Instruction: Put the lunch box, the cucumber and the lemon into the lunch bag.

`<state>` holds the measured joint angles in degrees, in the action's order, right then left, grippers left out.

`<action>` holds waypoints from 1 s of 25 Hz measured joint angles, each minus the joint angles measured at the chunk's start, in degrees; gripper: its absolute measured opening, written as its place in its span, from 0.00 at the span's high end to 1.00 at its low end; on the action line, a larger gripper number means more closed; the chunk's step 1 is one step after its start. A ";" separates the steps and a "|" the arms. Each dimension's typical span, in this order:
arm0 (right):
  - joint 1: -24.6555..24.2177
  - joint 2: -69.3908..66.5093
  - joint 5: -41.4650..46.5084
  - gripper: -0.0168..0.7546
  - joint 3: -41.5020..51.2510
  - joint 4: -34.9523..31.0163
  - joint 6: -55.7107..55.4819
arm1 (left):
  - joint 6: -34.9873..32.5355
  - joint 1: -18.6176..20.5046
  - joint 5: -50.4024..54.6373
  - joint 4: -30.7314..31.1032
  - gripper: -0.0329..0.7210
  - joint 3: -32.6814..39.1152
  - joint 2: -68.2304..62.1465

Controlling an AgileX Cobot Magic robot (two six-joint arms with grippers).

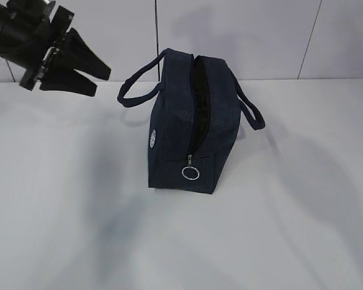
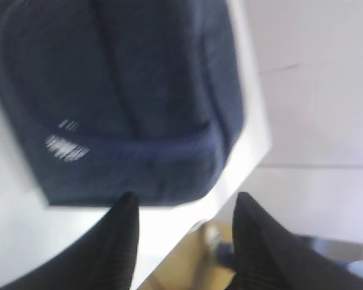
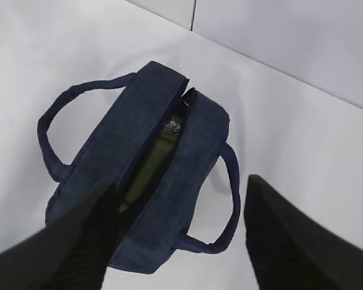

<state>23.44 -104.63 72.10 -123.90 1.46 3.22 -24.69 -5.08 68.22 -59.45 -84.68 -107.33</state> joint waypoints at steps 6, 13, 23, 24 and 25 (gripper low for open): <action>0.00 1.30 0.11 0.34 0.89 -3.00 0.26 | 9.29 -0.93 0.75 19.57 0.56 0.00 5.58; 0.00 10.32 -0.59 0.34 16.59 -4.30 0.65 | 20.05 -4.33 1.72 39.55 0.57 0.00 11.81; 0.00 37.86 -32.81 0.34 57.61 -9.41 1.22 | 20.83 -4.67 2.69 42.05 0.63 2.21 26.19; 0.00 39.82 -34.49 0.34 60.40 -9.83 1.61 | 20.83 -4.67 2.83 42.05 0.63 2.79 27.93; 0.00 41.60 -35.71 0.34 63.54 -10.68 2.13 | 20.92 -4.67 2.83 42.05 0.63 3.58 29.58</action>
<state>23.44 -63.03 36.39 -60.36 -9.21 5.35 -3.76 -9.75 71.05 -17.40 -81.10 -77.75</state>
